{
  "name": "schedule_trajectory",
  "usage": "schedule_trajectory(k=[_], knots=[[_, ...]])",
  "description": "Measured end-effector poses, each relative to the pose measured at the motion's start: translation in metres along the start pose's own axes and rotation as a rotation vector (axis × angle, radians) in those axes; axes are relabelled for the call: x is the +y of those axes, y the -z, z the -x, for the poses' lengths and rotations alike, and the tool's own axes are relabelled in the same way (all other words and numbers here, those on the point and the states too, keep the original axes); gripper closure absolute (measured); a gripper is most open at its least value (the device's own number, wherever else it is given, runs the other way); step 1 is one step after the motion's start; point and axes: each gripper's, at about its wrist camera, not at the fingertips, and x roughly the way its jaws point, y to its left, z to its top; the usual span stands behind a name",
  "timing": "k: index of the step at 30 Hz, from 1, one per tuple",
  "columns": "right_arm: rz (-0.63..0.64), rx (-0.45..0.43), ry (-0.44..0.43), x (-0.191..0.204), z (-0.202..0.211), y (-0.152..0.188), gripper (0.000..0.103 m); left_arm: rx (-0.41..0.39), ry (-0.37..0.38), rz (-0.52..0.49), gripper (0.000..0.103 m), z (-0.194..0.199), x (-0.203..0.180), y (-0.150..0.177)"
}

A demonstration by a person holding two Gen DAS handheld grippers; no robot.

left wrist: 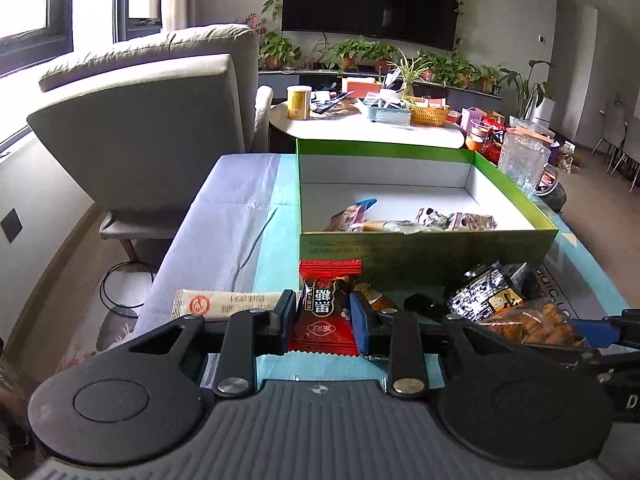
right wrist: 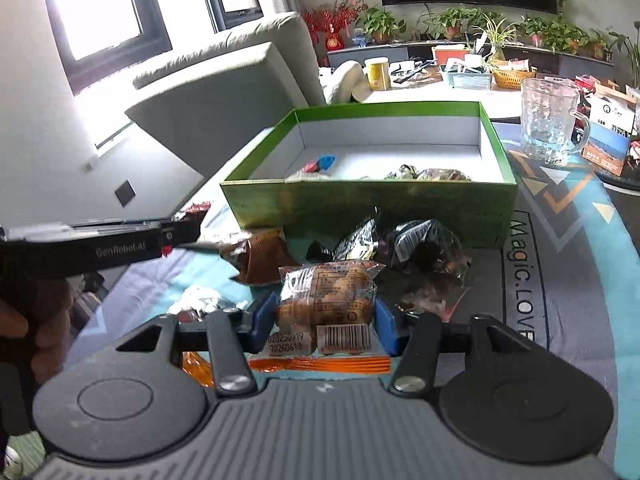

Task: Organize snacks
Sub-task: 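Lift both held snacks and carry them over the green box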

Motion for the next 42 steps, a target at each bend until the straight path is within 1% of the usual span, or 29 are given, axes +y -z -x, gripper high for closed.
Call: schedule_trajectory(k=[5,11,14,19,23,27,33,42], knots=[[-0.035,-0.016,-0.046,-0.009,0.001,-0.005,0.078,-0.011,0.0,-0.011,0.076,0.004,-0.003,-0.004],[-0.047,-0.046,-0.046,-0.017,0.007,-0.011,0.078,-0.037,0.007,-0.035,0.076,0.008,-0.011,-0.014],[-0.052,-0.076,-0.051,-0.021,0.01,-0.019,0.078,-0.059,0.015,-0.049,0.076,0.009,-0.016,-0.022],[-0.017,-0.162,-0.015,-0.023,0.017,-0.043,0.078,-0.085,0.015,-0.081,0.076,0.003,-0.027,-0.04],[-0.016,-0.234,0.015,-0.032,0.014,-0.063,0.078,-0.109,0.022,-0.102,0.076,-0.003,-0.036,-0.056],[-0.026,-0.27,0.033,-0.043,0.006,-0.08,0.078,-0.127,0.029,-0.127,0.076,-0.014,-0.046,-0.073],[-0.038,-0.278,0.044,-0.056,-0.01,-0.097,0.078,-0.118,0.031,-0.16,0.076,-0.043,-0.058,-0.09],[-0.065,-0.246,0.056,-0.071,-0.043,-0.108,0.078,-0.032,0.032,-0.167,0.076,-0.088,-0.061,-0.087]])
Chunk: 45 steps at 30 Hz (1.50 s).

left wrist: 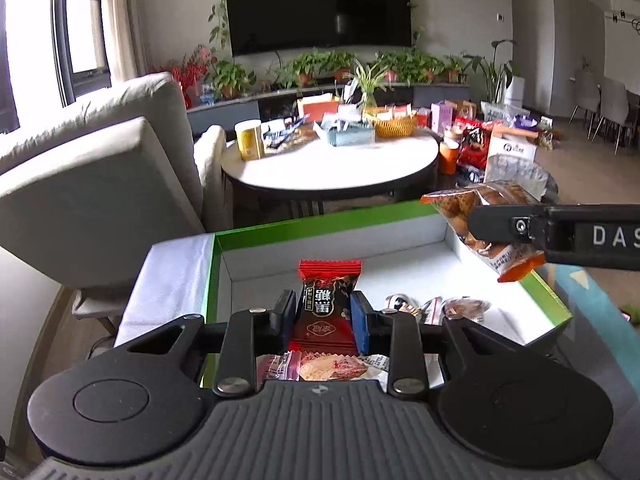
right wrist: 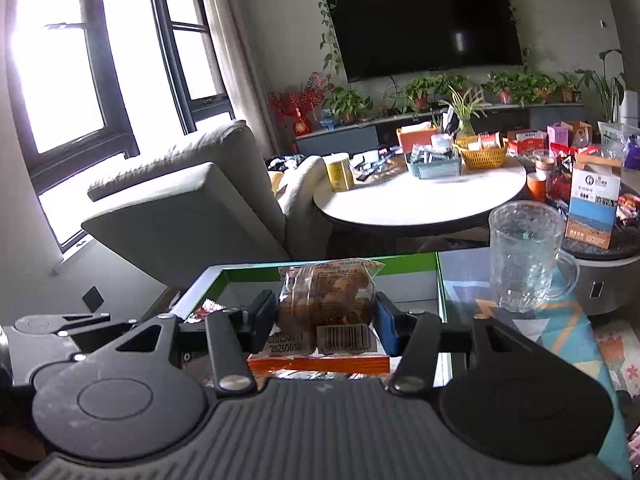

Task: Organize snacks
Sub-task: 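Lift both held snacks and carry them over the green box, then open both tools to drop the snacks into the box, then grasp a clear packet of dark snack with the left tool while the right tool grasps the orange bread packet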

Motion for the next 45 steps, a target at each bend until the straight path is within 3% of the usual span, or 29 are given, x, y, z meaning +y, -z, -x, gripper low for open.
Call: schedule_trajectory(k=[8,11,25,38,45], knots=[[-0.042,0.069,0.027,-0.011,-0.031,0.012,0.078,0.056,0.003,0.027,0.073,-0.025,0.001,0.002],[-0.051,0.043,0.058,-0.014,-0.03,0.016,0.078,0.067,-0.001,0.016,0.069,-0.028,0.0,0.003],[-0.057,0.038,0.046,-0.011,-0.002,0.013,0.077,0.026,-0.037,0.034,0.059,0.008,0.015,0.005],[0.113,0.111,-0.12,0.024,0.055,0.049,0.077,0.016,-0.041,0.067,0.054,0.057,0.029,0.038],[0.272,0.199,-0.364,0.059,0.081,0.085,0.077,0.044,-0.084,0.092,0.054,0.081,0.042,0.062]])
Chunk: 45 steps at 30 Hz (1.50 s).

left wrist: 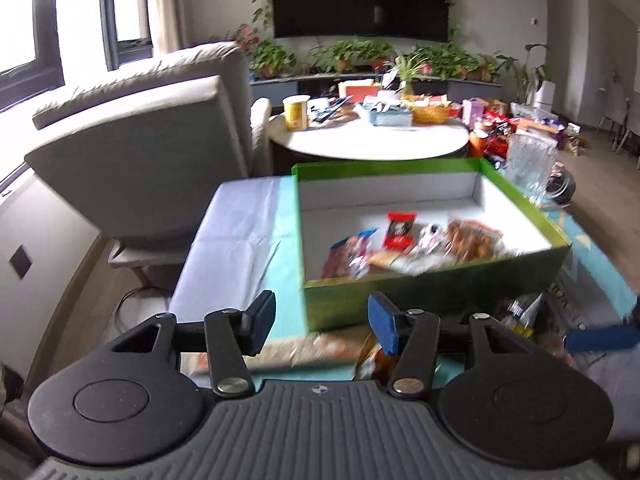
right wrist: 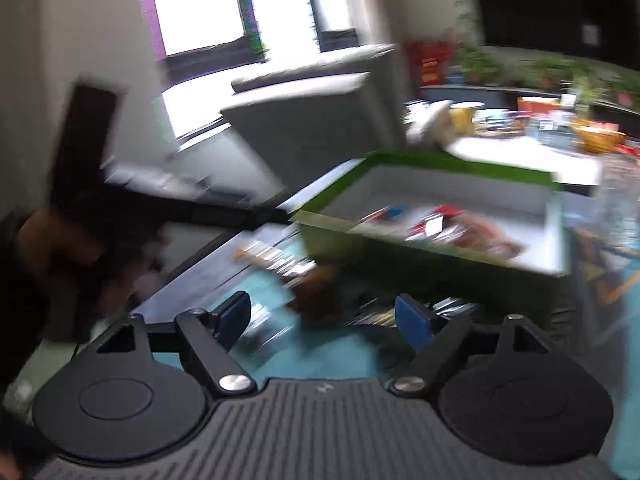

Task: Organize snacks
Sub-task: 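Grasp a clear packet of dark snack with the left tool while the right tool grasps the orange bread packet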

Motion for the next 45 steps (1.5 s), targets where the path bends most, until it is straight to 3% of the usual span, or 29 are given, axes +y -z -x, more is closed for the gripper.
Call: schedule_trajectory(k=[8,14,16,19,25,30,34,40,45], knots=[[0.161,0.141,-0.144,0.051,-0.032,0.027,0.077,0.065,-0.055,0.083,0.054,0.014,0.03,0.032],[0.222,0.235,-0.102,0.055,-0.058,0.039,0.078,0.049,-0.054,0.088,0.054,0.025,0.037,0.04],[0.182,0.237,-0.09,0.052,-0.055,0.037,0.078,0.041,-0.033,0.074,0.054,0.026,0.037,0.043],[0.118,0.196,-0.018,0.042,-0.044,0.03,0.078,0.052,0.044,-0.015,0.054,0.025,0.03,0.048],[-0.035,0.091,0.118,0.005,-0.01,0.013,0.078,0.084,0.204,-0.348,0.054,0.009,0.007,0.062],[-0.102,0.054,0.168,-0.01,0.011,0.011,0.078,0.115,0.378,-0.643,0.054,-0.003,-0.007,0.063],[-0.122,0.057,0.182,-0.013,0.007,0.012,0.078,0.16,0.466,-0.79,0.054,-0.01,-0.013,0.061],[-0.133,0.072,0.173,-0.013,0.003,0.012,0.078,0.203,0.51,-0.858,0.054,-0.024,-0.014,0.057],[-0.125,0.084,0.176,-0.012,0.004,0.01,0.078,0.247,0.575,-0.797,0.054,-0.032,-0.002,0.05]])
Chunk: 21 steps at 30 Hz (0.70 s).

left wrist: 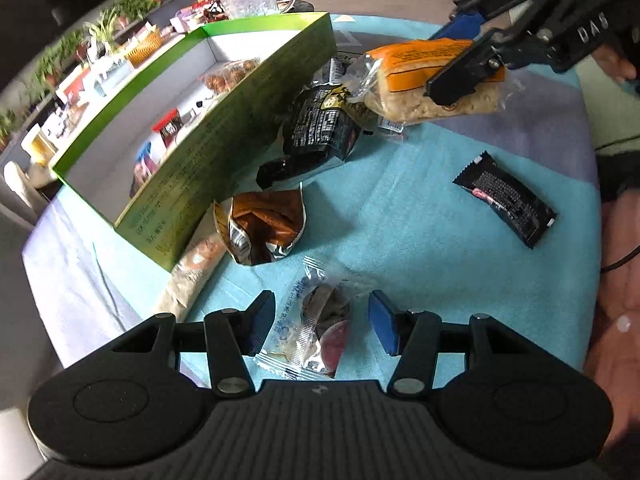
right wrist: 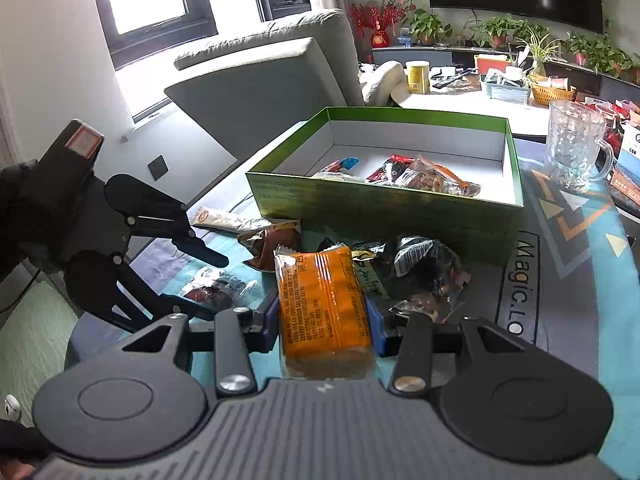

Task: Organize snacks
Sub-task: 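Grasp a clear packet of dark snack with the left tool while the right tool grasps the orange bread packet, then carry the clear packet and the orange packet over the green box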

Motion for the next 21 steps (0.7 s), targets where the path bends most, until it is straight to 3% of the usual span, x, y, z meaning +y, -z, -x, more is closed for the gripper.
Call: schedule_trajectory(k=[4,8,10,17,21], knots=[[-0.01,-0.006,0.0,-0.001,0.0,-0.001,0.078,-0.018,0.035,0.14,0.055,-0.001,0.012,0.007],[-0.017,-0.017,0.005,-0.002,-0.001,-0.003,0.078,-0.112,-0.071,0.287,0.076,0.006,0.01,0.016],[-0.024,-0.023,0.013,-0.003,0.0,-0.006,0.078,-0.157,-0.095,0.334,0.078,0.016,0.006,0.016],[-0.047,-0.085,0.051,-0.011,0.005,-0.022,0.078,-0.337,-0.148,0.286,0.078,0.057,-0.016,-0.006],[-0.064,-0.13,0.08,-0.018,0.004,-0.036,0.078,-0.423,-0.211,0.323,0.078,0.065,-0.011,-0.028]])
